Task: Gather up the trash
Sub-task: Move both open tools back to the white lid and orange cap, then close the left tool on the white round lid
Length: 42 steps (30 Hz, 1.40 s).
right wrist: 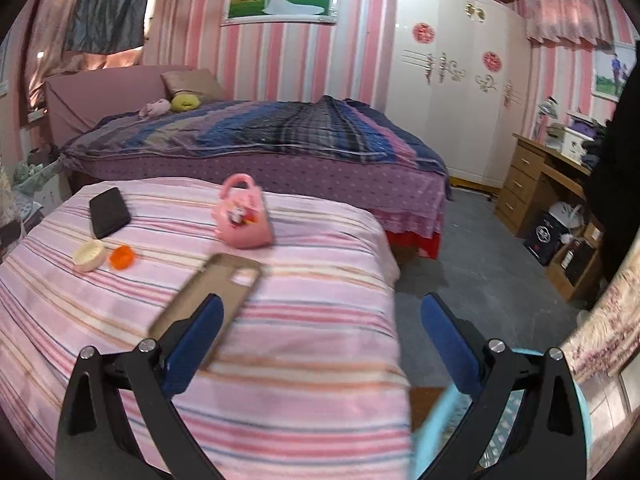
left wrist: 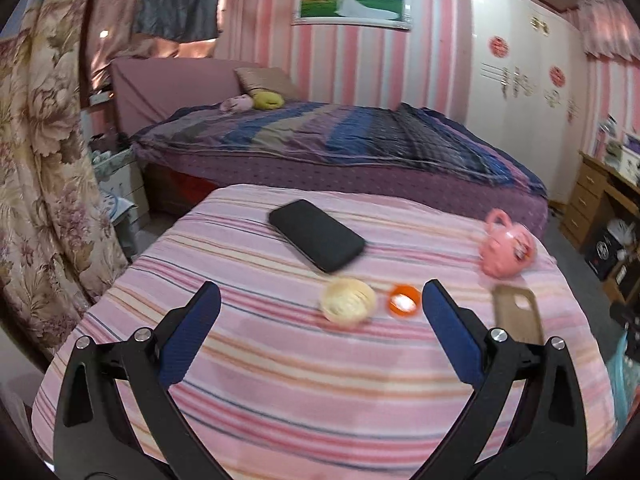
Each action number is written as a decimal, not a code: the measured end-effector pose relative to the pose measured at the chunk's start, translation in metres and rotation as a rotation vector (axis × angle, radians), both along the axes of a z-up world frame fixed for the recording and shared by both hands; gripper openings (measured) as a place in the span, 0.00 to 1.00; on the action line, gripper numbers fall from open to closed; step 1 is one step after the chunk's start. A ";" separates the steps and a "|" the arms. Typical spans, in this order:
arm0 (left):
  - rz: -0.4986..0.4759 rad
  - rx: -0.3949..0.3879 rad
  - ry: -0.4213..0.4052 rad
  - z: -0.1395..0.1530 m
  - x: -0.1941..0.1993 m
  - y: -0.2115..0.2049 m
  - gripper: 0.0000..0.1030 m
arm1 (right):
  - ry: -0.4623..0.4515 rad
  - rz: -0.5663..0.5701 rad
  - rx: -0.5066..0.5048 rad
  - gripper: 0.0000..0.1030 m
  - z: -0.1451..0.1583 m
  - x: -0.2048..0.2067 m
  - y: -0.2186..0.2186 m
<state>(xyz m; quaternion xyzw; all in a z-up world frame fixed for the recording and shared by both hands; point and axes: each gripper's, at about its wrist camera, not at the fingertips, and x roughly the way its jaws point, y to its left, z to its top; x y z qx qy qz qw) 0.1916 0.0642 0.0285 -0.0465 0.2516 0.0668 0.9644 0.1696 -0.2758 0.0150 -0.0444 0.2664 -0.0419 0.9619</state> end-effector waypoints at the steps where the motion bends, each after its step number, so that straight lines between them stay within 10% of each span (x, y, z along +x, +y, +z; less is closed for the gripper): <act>1: 0.005 -0.006 0.003 0.001 0.005 0.004 0.95 | -0.001 0.012 -0.009 0.94 0.002 0.006 0.007; 23: 0.055 -0.110 0.194 -0.070 0.083 0.063 0.93 | 0.073 0.142 0.002 0.94 -0.020 0.101 0.097; 42: -0.145 -0.087 0.332 -0.098 0.124 0.009 0.14 | 0.121 0.114 0.042 0.94 -0.049 0.127 0.094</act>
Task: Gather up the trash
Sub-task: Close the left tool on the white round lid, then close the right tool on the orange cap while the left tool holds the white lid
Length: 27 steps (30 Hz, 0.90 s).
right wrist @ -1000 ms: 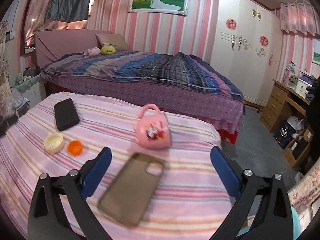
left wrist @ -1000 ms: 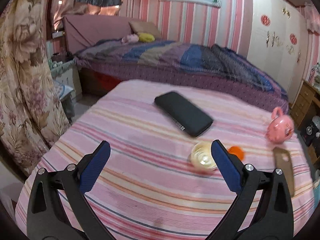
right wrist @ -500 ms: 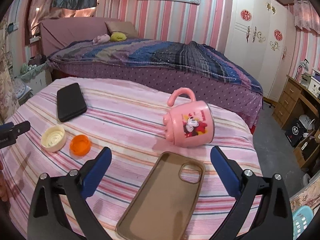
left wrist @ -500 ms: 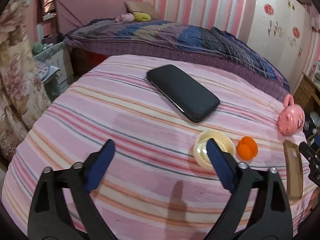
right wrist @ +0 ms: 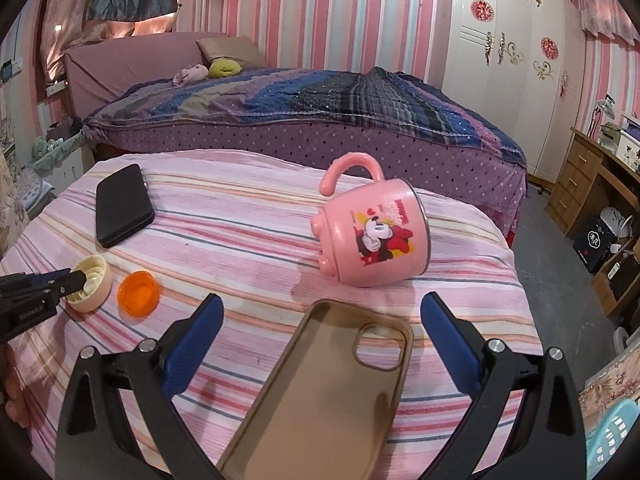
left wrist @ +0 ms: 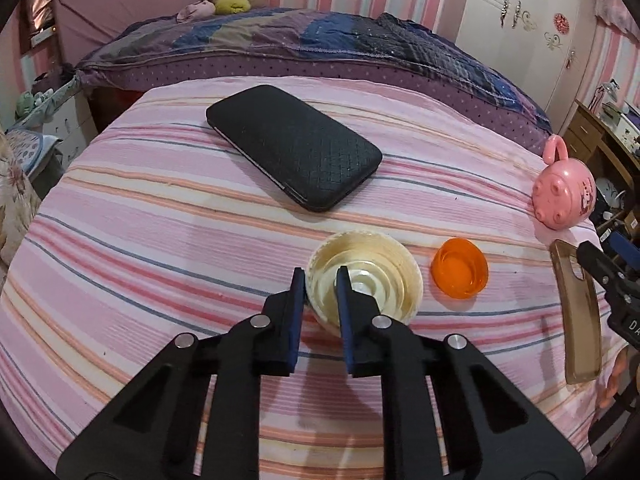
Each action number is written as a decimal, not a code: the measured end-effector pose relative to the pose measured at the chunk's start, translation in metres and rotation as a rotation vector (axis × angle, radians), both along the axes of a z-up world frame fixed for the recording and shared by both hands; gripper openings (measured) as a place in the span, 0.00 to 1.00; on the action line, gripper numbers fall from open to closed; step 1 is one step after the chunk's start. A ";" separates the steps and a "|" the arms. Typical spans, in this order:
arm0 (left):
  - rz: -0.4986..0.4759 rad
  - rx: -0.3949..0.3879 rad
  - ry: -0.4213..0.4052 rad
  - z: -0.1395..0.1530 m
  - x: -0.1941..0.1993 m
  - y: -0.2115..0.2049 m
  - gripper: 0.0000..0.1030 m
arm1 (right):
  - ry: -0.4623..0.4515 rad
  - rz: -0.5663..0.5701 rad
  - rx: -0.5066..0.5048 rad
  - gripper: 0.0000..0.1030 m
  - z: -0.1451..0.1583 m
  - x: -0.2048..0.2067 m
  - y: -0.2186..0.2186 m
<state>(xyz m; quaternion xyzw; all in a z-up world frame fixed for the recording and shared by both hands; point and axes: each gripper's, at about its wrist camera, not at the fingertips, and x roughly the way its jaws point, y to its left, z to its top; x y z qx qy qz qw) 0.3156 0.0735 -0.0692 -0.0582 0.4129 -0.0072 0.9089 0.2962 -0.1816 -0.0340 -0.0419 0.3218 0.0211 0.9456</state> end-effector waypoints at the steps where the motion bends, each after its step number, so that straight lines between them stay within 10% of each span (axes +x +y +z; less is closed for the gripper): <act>1: 0.000 -0.004 -0.003 0.000 -0.001 0.001 0.14 | 0.002 0.005 -0.001 0.94 0.000 0.002 0.003; 13: 0.057 0.010 -0.017 0.007 -0.011 0.038 0.06 | 0.029 0.102 -0.004 0.93 -0.007 0.012 0.044; 27: 0.107 0.018 -0.002 0.006 -0.015 0.073 0.06 | 0.140 0.227 -0.013 0.39 -0.026 0.031 0.103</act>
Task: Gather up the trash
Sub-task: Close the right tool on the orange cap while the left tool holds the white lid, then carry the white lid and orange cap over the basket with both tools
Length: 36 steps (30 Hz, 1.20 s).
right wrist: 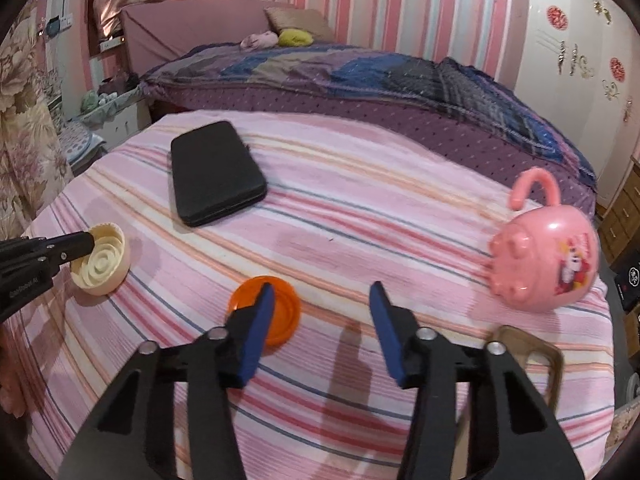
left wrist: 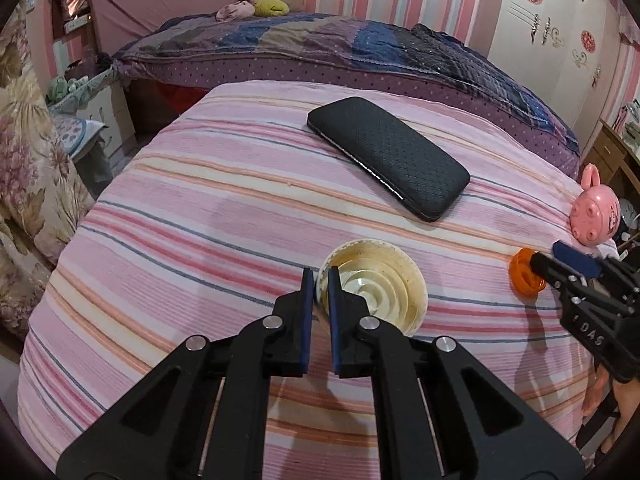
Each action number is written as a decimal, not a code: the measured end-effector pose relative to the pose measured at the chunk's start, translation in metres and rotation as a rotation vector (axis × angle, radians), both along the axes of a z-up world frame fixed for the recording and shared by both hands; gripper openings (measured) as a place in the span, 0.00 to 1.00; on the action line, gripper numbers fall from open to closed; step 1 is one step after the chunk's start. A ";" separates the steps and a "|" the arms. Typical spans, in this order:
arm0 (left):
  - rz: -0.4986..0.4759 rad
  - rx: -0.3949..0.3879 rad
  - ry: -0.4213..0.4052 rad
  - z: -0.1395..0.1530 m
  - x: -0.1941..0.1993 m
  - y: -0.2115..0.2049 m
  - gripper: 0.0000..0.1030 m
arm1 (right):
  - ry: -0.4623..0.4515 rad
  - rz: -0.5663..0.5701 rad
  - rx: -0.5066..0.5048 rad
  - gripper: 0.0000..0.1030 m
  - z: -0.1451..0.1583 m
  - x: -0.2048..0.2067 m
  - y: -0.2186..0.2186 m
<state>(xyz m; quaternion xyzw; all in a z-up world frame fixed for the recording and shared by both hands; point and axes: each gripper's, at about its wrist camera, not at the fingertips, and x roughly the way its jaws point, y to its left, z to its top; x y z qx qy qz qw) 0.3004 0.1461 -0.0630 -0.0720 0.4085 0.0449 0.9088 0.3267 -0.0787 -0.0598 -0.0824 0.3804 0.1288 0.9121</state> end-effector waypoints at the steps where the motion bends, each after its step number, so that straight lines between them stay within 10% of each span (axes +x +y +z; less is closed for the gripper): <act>1: 0.000 0.003 0.001 0.000 0.000 0.000 0.06 | 0.015 0.008 -0.004 0.34 -0.001 0.001 0.002; 11: -0.009 0.023 -0.005 0.000 0.001 -0.007 0.06 | 0.040 0.075 0.036 0.07 -0.011 -0.001 0.007; 36: -0.049 0.007 -0.034 0.016 -0.019 -0.024 0.05 | -0.008 0.003 0.046 0.06 0.003 -0.029 -0.039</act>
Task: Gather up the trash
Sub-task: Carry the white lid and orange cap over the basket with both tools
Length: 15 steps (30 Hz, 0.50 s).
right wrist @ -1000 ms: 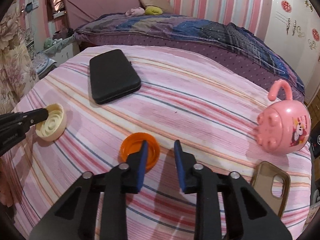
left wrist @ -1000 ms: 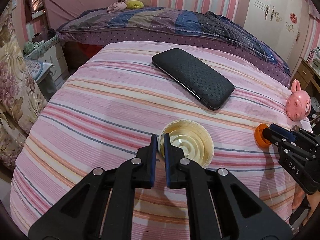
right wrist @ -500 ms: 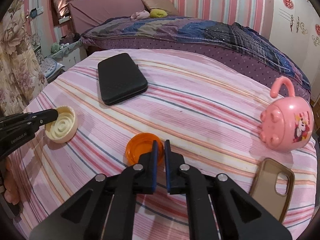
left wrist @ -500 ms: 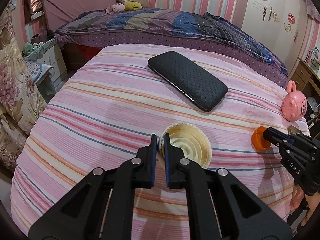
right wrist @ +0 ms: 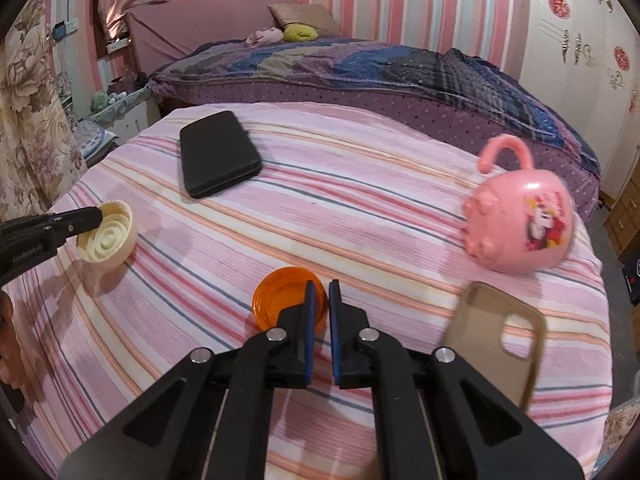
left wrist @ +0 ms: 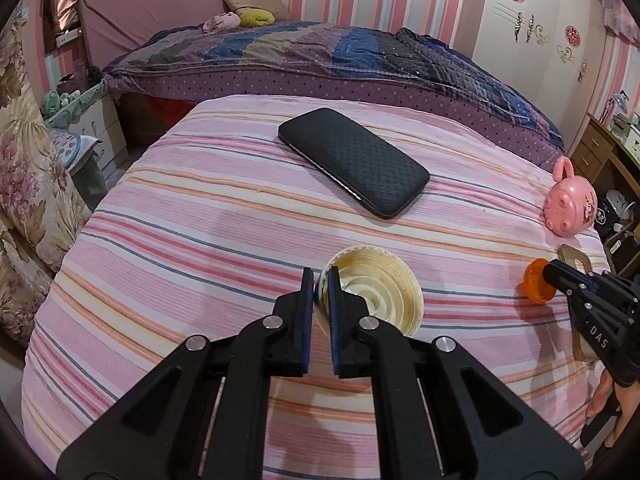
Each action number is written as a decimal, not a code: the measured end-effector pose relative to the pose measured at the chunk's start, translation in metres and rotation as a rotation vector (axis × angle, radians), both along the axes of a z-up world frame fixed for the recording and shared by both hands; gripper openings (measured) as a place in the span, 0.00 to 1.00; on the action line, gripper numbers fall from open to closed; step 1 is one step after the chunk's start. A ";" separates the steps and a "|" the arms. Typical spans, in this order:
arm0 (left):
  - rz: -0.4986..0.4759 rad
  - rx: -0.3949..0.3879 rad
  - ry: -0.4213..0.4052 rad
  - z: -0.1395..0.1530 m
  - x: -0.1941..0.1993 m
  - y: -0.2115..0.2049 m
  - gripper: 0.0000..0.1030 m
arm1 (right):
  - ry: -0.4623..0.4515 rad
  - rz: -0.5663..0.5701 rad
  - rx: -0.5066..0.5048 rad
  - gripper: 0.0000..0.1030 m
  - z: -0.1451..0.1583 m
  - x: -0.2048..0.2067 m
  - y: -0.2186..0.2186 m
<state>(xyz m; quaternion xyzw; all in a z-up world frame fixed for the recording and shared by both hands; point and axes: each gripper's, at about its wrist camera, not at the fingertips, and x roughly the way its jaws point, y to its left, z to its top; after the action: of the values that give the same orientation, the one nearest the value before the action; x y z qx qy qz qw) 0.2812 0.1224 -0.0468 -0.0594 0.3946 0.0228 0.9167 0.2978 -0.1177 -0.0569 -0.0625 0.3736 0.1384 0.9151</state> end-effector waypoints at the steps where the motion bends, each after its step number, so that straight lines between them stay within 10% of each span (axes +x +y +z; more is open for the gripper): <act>1: -0.004 -0.006 0.001 0.000 -0.001 -0.001 0.05 | -0.004 -0.007 0.000 0.06 0.000 -0.002 -0.004; 15: -0.075 0.010 0.015 0.000 -0.024 -0.047 0.05 | -0.026 -0.104 0.027 0.06 0.014 -0.039 -0.070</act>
<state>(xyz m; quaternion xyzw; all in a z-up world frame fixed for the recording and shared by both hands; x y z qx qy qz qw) 0.2575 0.0753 -0.0466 -0.0397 0.4032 -0.0089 0.9142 0.2589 -0.1875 -0.0433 -0.0326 0.3627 0.0947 0.9265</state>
